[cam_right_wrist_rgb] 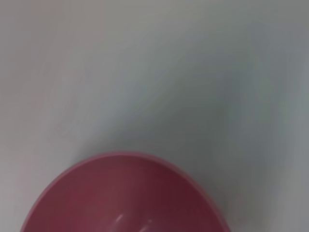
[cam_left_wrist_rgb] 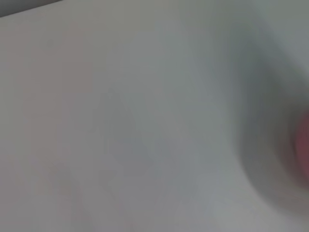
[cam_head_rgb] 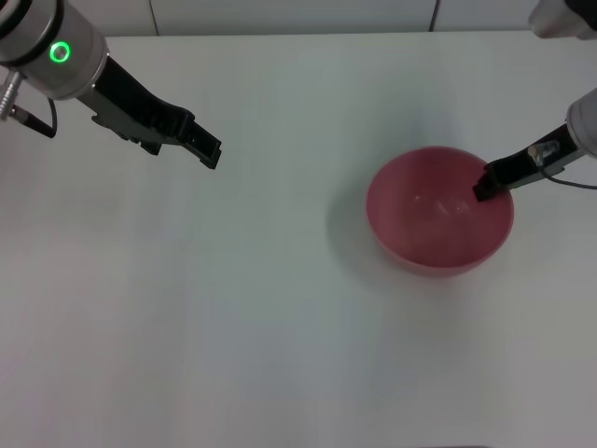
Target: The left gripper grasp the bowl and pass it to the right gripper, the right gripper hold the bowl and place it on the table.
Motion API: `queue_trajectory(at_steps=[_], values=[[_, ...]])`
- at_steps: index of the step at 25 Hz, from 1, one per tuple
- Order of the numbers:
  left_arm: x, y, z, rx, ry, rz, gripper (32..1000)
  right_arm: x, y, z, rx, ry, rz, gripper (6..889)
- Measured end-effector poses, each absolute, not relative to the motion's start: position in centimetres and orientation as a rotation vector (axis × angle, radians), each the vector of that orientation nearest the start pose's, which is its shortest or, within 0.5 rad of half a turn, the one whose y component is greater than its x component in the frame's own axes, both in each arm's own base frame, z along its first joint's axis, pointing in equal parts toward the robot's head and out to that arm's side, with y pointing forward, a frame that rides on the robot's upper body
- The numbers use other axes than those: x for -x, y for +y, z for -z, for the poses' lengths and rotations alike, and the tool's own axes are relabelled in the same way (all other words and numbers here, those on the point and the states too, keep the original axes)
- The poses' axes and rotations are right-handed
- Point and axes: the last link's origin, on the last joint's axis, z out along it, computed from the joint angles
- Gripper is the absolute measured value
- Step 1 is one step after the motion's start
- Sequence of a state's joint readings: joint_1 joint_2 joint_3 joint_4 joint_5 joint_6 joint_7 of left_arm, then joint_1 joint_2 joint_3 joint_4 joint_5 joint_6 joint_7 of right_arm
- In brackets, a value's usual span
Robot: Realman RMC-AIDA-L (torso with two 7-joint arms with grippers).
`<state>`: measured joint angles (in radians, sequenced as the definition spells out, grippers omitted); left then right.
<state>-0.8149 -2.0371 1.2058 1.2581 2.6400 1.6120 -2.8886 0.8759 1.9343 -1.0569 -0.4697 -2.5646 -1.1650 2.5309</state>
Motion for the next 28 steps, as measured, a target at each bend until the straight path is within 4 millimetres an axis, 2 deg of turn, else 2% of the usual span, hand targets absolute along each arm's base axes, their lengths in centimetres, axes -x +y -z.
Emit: queue_trajectory(at_steps=[9,15,18,28], values=[[14.3,39.9,-3.5,2.335,-1.284,-0.334,839,-27.1,41.2,0.2,2.286,1.477,0.351,98],[14.3,39.8,-3.5,2.335,-1.285,-0.335,839,-26.7,41.3,0.1,2.296,1.472,0.346,184],[14.4,39.8,-3.5,2.334,-1.287,-0.335,838,-26.6,41.4,0.1,2.297,1.471,0.343,402],[14.5,39.8,-3.5,2.333,-1.289,-0.336,838,-25.7,41.5,-0.3,2.334,1.446,0.342,631]])
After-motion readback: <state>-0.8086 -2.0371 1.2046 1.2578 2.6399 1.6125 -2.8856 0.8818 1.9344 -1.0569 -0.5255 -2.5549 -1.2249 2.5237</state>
